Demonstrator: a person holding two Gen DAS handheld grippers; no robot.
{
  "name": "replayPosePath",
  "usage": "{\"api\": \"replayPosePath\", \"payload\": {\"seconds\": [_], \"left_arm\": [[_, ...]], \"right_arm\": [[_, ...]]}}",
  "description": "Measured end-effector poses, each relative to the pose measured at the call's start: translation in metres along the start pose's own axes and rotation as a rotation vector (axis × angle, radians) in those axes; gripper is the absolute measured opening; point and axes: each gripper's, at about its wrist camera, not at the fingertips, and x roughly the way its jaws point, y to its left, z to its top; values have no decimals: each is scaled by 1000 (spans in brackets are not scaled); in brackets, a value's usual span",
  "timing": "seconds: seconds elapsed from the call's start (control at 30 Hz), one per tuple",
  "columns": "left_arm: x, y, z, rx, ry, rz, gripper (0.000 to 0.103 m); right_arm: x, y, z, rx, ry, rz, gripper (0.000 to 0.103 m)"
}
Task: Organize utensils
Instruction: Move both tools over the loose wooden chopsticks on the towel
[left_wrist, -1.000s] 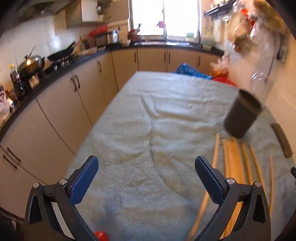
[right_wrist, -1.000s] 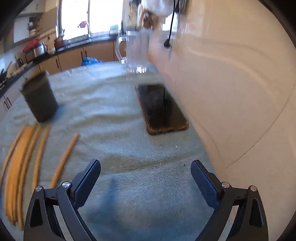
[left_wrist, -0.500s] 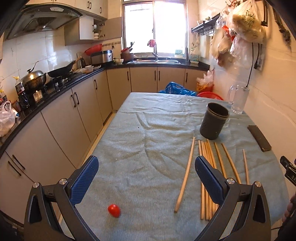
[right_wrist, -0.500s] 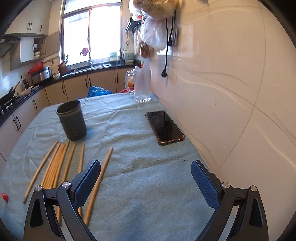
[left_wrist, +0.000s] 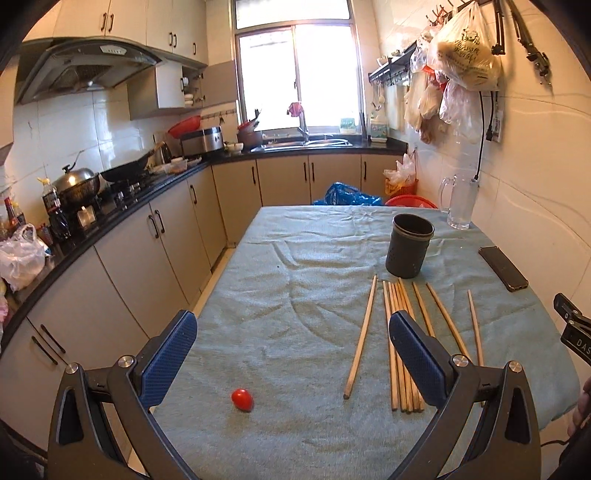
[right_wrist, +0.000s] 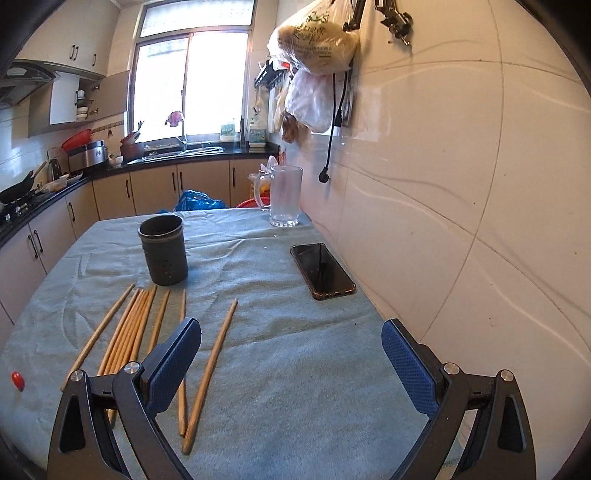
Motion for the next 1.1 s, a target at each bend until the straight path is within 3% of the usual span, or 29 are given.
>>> {"api": "replayPosePath", "payload": {"seconds": [0.17,0.43,0.7,0.93,1.1], "left_arm": [[-16,4,-5,-7,-24,21,103],[-35,5,-10,-6,-46,93,103],[-28,4,-15,0,-4,67,103],[-3,-6,-17,58,43,78,103],[30,-4,-5,76,106,33,103]], "right_arm": [[-26,-1,-4,10,-43,7,100],[-80,-6,-4,35,-231,66,103],[-86,0,-3,3,-249,105,103],[-60,-4,2,26,-156,171,103],[-15,-1,3,20,11,243,101]]}}
